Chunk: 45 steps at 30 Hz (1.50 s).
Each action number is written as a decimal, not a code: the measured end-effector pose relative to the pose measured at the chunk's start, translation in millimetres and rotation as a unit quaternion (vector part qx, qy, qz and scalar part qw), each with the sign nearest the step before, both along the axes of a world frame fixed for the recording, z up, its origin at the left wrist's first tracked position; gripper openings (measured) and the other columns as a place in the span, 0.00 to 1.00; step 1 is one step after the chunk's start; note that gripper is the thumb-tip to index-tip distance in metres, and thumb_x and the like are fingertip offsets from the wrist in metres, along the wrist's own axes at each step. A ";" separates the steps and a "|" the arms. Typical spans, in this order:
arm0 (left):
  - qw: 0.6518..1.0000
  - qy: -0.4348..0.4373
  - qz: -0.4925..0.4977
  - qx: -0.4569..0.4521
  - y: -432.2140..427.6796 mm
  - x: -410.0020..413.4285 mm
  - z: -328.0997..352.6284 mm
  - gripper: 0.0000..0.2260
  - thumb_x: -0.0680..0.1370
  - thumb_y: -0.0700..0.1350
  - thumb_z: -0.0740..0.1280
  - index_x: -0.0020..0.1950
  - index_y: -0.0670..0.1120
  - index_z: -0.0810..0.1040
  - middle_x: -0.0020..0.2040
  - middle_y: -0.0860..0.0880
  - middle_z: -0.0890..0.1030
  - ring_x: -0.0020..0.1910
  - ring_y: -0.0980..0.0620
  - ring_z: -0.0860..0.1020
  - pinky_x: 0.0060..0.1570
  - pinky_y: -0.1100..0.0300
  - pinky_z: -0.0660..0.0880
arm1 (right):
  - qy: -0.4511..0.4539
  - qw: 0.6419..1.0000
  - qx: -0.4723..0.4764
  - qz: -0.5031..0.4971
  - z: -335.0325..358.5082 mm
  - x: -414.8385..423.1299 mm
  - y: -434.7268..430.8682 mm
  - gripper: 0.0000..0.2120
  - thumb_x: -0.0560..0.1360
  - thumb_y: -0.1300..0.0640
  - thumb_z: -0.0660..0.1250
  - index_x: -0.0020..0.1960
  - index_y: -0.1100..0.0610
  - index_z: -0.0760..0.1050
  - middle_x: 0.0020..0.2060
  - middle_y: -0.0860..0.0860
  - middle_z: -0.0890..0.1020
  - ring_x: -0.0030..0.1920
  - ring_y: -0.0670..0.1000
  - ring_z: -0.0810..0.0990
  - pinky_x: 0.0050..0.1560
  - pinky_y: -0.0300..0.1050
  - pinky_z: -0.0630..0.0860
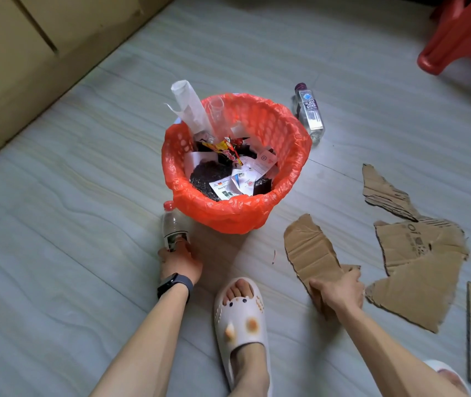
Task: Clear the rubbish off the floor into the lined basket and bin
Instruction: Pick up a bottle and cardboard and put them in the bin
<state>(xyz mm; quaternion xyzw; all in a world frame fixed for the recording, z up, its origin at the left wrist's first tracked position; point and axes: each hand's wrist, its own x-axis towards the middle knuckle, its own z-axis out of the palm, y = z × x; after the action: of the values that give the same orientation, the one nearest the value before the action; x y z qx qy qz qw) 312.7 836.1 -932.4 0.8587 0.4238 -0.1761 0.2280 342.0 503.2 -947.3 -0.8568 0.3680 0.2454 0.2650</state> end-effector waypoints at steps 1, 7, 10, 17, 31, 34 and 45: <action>1.000 0.002 0.005 -0.018 1.2 -4.2 3.8 0.11 0.76 0.43 0.60 0.58 0.47 0.72 0.59 0.38 0.68 0.52 0.33 0.77 0.54 0.47 0.74 | 0.003 1.000 0.005 0.005 1.3 -0.5 -0.5 0.44 0.65 0.48 0.80 0.69 0.61 0.59 0.63 0.66 0.74 0.62 0.67 0.75 0.61 0.58 0.74; 0.999 -0.004 0.033 -0.026 12.4 -29.5 45.4 0.18 0.75 0.45 0.63 0.65 0.49 0.70 0.60 0.37 0.70 0.57 0.32 0.75 0.59 0.47 0.72 | -0.021 0.997 0.009 0.075 33.3 -9.8 3.1 0.25 0.77 0.48 0.67 0.70 0.57 0.67 0.61 0.61 0.79 0.62 0.65 0.76 0.61 0.56 0.73; 0.997 -0.044 0.055 -0.018 22.3 -35.1 74.3 0.11 0.75 0.46 0.65 0.57 0.52 0.73 0.58 0.39 0.71 0.54 0.34 0.77 0.56 0.50 0.74 | -0.039 0.995 -0.004 0.094 59.9 -3.6 0.7 0.25 0.77 0.49 0.65 0.71 0.56 0.66 0.61 0.61 0.79 0.62 0.65 0.75 0.64 0.56 0.72; 0.969 -0.238 0.073 -0.008 21.5 -40.7 184.5 0.11 0.76 0.49 0.67 0.52 0.57 0.65 0.55 0.42 0.71 0.42 0.39 0.73 0.48 0.52 0.73 | -0.187 0.973 -0.005 0.134 171.7 17.2 -8.8 0.23 0.75 0.48 0.67 0.68 0.53 0.70 0.58 0.59 0.81 0.57 0.63 0.78 0.57 0.54 0.76; 0.856 -0.503 -0.113 -0.030 -68.0 107.1 332.4 0.31 0.70 0.48 0.74 0.65 0.58 0.59 0.58 0.49 0.76 0.48 0.48 0.79 0.47 0.55 0.76 | -0.420 0.892 0.021 0.166 339.6 141.0 -41.3 0.12 0.73 0.49 0.66 0.56 0.47 0.74 0.40 0.54 0.82 0.41 0.59 0.77 0.40 0.47 0.72; 0.855 -0.498 -0.143 -0.036 -95.7 160.8 314.9 0.30 0.71 0.48 0.73 0.65 0.59 0.59 0.58 0.50 0.75 0.47 0.51 0.77 0.45 0.61 0.70 | -0.430 0.886 0.044 0.166 314.5 169.3 -54.9 0.12 0.73 0.50 0.66 0.57 0.47 0.75 0.40 0.51 0.82 0.41 0.58 0.78 0.41 0.46 0.71; 0.898 -0.395 -0.165 -0.100 -164.9 280.2 229.8 0.32 0.69 0.47 0.75 0.67 0.56 0.62 0.55 0.51 0.78 0.45 0.49 0.81 0.47 0.59 0.76 | -0.379 0.911 0.065 0.151 226.4 253.7 -108.7 0.12 0.74 0.51 0.70 0.55 0.48 0.71 0.49 0.53 0.84 0.48 0.59 0.81 0.44 0.45 0.69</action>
<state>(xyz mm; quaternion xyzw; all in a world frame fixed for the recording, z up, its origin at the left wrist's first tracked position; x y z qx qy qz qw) 592.9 671.2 -702.6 0.8881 0.1307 0.1012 0.4288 595.7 394.5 -720.9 -0.9116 0.0898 -0.0377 0.3993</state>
